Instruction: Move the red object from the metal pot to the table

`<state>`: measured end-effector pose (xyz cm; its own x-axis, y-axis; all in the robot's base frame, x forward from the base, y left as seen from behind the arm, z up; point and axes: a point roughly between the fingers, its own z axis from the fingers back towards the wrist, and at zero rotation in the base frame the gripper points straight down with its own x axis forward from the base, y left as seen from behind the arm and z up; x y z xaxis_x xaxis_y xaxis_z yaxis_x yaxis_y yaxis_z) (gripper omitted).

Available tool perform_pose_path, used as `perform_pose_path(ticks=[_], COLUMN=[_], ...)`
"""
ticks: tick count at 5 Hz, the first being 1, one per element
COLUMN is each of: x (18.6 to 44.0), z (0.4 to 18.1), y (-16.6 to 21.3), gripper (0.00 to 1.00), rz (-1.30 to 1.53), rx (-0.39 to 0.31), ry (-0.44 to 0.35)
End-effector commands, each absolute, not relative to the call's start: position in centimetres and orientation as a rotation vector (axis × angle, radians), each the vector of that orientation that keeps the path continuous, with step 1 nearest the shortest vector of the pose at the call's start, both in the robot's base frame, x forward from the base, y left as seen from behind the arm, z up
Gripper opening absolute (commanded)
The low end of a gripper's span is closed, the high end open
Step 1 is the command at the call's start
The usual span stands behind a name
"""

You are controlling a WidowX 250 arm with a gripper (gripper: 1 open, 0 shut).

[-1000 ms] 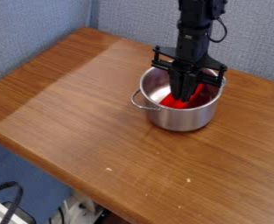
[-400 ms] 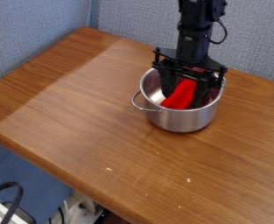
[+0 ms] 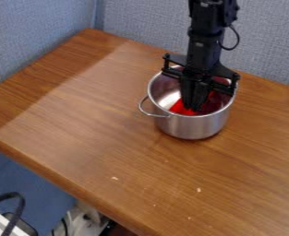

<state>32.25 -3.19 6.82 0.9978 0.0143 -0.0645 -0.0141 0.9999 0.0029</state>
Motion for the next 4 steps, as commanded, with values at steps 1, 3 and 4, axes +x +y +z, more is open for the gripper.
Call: perform_pose_path(ticks=[1, 3, 4], x=[32.74, 32.77, 32.77], z=[7.82, 7.88, 7.56], y=[-2.63, -2.57, -2.55], gripper=[0.0, 1.0, 0.0], rz=[0.034, 0.037, 0.04], rx=[-0.008, -0.017, -0.017], ry=[0.03, 0.029, 0.029])
